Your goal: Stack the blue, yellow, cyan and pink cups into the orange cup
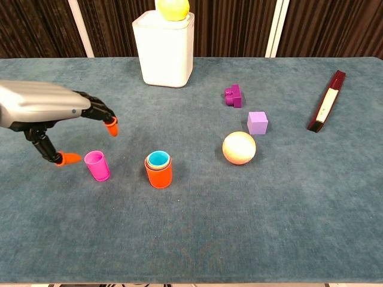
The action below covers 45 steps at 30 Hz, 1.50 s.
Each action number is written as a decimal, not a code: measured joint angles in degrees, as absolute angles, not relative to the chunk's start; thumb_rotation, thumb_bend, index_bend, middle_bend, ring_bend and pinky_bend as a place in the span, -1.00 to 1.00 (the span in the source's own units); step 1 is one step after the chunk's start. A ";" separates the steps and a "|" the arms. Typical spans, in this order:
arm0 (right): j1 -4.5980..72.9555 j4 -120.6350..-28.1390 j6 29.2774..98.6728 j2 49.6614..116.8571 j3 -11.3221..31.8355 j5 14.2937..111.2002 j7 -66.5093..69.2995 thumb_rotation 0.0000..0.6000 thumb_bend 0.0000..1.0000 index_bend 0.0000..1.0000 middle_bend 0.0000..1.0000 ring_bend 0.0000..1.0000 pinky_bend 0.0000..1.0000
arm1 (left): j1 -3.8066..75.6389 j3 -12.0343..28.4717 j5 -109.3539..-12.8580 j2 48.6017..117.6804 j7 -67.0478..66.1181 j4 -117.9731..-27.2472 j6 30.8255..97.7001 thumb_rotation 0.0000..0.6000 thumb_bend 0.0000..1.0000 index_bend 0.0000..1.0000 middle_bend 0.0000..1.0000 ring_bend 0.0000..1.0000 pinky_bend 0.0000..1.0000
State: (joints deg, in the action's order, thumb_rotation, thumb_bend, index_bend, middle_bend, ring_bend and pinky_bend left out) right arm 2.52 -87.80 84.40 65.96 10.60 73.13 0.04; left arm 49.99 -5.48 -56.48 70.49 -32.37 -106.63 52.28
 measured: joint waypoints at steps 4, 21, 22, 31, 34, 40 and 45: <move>2.55 -87.73 84.32 66.03 10.59 73.07 -0.02 1.00 -0.15 -0.93 -1.00 -0.90 -1.00 | 49.48 -5.64 -56.60 71.28 -31.33 -104.77 51.56 1.00 -0.33 -0.47 -0.80 -1.00 -1.00; 2.58 -87.49 84.25 66.16 10.67 72.94 0.08 1.00 -0.15 -0.93 -1.00 -0.90 -1.00 | 48.49 -5.14 -57.84 73.69 -29.64 -101.42 50.47 1.00 -0.33 -0.24 -0.79 -1.00 -1.00; 2.59 -87.46 84.24 66.18 10.67 72.94 0.08 1.00 -0.15 -0.93 -1.00 -0.90 -1.00 | 48.44 -5.08 -57.86 73.76 -29.63 -101.32 50.51 1.00 -0.33 -0.24 -0.79 -1.00 -1.00; 2.62 -87.24 84.08 66.32 10.70 72.75 0.06 1.00 -0.15 -0.93 -1.00 -0.90 -1.00 | 48.11 -4.77 -57.79 74.48 -29.39 -100.31 50.28 1.00 -0.33 -0.24 -0.79 -1.00 -1.00; 2.66 -87.20 83.99 66.38 10.64 72.79 -0.01 1.00 -0.15 -0.93 -1.00 -0.90 -1.00 | 48.04 -4.66 -57.90 74.72 -29.36 -99.97 50.22 1.00 -0.32 -0.24 -0.79 -1.00 -1.00; 2.75 -87.06 83.76 66.50 10.61 72.69 -0.12 1.00 -0.15 -0.93 -1.00 -0.90 -1.00 | 47.87 -4.53 -58.23 75.04 -29.46 -99.52 50.25 1.00 -0.32 -0.20 -0.78 -1.00 -1.00; 2.78 -86.97 83.64 66.55 10.60 72.63 -0.11 1.00 -0.15 -0.93 -1.00 -0.90 -1.00 | 47.76 -4.46 -58.30 75.35 -29.63 -99.08 50.19 1.00 -0.30 -0.14 -0.75 -1.00 -1.00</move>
State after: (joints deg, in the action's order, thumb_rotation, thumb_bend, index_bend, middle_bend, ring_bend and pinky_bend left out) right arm 2.78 -86.97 83.64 66.55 10.60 72.63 -0.11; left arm 47.76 -4.46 -58.30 75.35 -29.63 -99.08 50.19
